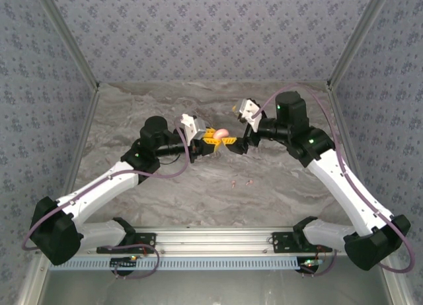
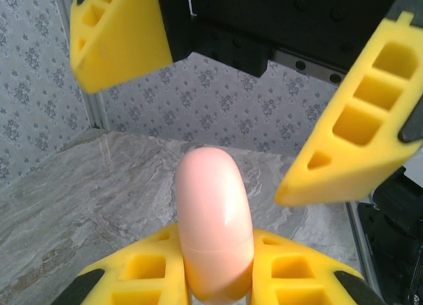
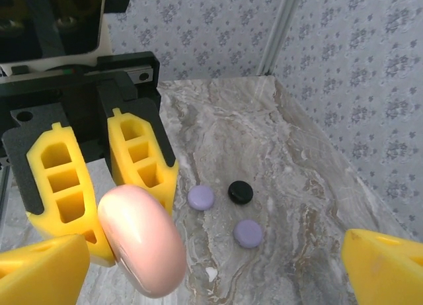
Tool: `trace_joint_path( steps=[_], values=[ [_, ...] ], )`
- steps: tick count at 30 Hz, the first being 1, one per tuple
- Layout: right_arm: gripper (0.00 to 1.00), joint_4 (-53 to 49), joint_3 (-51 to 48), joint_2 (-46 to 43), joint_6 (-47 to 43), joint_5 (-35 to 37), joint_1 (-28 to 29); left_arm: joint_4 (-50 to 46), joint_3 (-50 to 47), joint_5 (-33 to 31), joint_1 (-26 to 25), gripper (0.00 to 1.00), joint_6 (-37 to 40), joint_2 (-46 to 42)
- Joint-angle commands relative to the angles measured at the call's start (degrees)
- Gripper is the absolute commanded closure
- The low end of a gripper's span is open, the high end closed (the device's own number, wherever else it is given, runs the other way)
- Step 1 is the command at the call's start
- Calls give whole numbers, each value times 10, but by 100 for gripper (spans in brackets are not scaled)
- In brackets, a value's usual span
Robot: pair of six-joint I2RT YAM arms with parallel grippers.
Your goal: Insert the wireless bluetooth earbuds into the charging case
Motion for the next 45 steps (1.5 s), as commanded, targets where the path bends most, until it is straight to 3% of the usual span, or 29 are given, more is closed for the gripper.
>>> trace_joint_path(
  steps=[1, 26, 35, 39, 45],
  values=[
    [0, -8, 6, 9, -8, 22, 2, 2, 25, 4, -4, 100, 4, -4],
    [0, -15, 55, 34, -2, 28, -23, -27, 37, 0, -18, 100, 28, 12],
    [0, -19, 38, -12, 11, 12, -39, -26, 34, -18, -18, 100, 26, 11],
    [0, -38, 23, -40, 67, 59, -54, -31, 25, -43, -18, 100, 29, 2],
    [0, -138, 9, -29, 255, 179, -68, -47, 1, -81, -18, 100, 34, -35]
  ],
)
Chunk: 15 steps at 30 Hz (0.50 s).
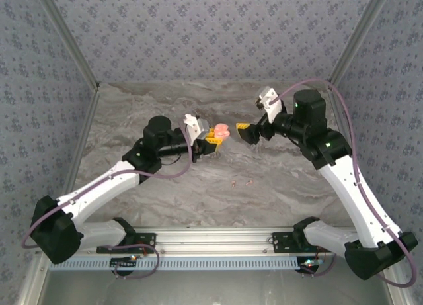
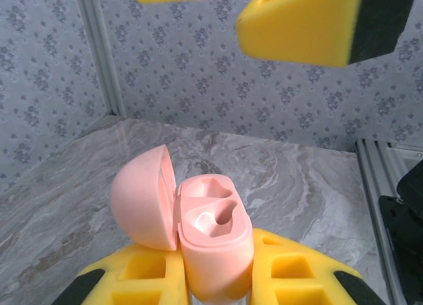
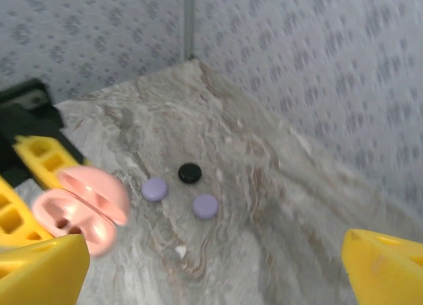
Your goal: Insert the wireless bluetooth earbuds into the charging case
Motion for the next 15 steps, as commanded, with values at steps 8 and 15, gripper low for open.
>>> trace_joint_path(
  steps=[8, 15],
  values=[
    [15, -151, -122, 89, 294, 125, -7, -56, -31, -58, -3, 100, 26, -90],
    [37, -118, -174, 173, 385, 134, 39, -70, -46, -75, -3, 100, 31, -117]
  ],
)
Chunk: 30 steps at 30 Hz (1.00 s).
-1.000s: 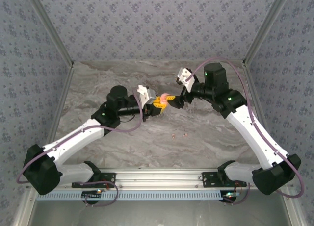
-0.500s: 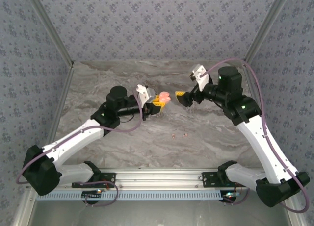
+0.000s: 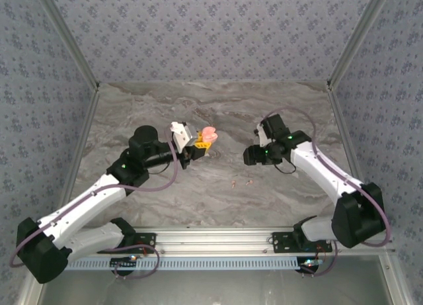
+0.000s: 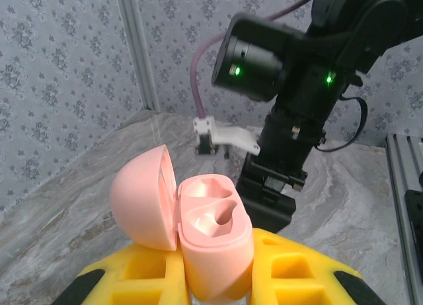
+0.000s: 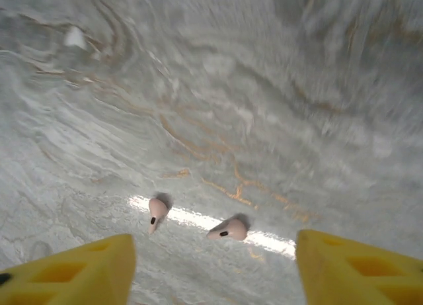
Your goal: Insert the wireless bluetooth earbuds into the charging case
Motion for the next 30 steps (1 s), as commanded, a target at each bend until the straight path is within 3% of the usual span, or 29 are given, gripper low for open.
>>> trace_joint_path(
  steps=[1, 12, 30],
  values=[
    [39, 2, -4, 29, 80, 16, 35, -13, -1, -13, -3, 100, 12, -15],
    [46, -28, 52, 170, 171, 92, 170, -11, -16, -16, -3, 100, 18, -37],
    [56, -26, 96, 274, 175, 79, 195, -14, -28, -21, -3, 100, 14, -53]
  ],
)
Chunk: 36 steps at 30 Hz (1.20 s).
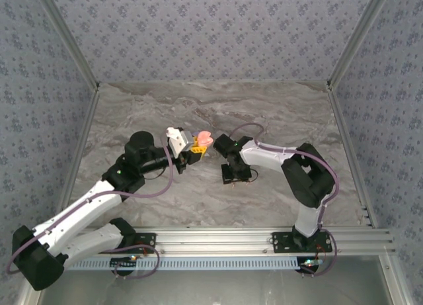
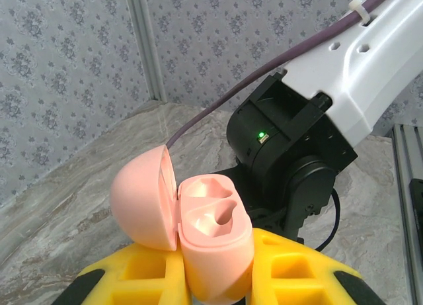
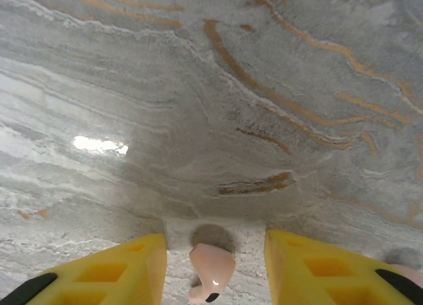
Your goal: Insert the wireless bluetooth earbuds into the charging case
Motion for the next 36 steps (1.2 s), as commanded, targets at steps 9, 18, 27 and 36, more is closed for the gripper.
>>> trace_joint_path(
  steps=[9, 18, 27, 36],
  values=[
    [69, -25, 9, 20, 13, -6, 16, -1, 3, -9, -2, 100, 9, -13],
    [73, -23, 7, -41, 4, 25, 15, -8, 4, -14, -3, 100, 10, -12],
    [74, -22, 4, -186, -37, 64, -21, 3, -2, -6, -2, 100, -12, 1],
    [65, -26, -14, -142, 7, 28, -20, 8, -2, -11, -3, 100, -16, 1]
  ],
)
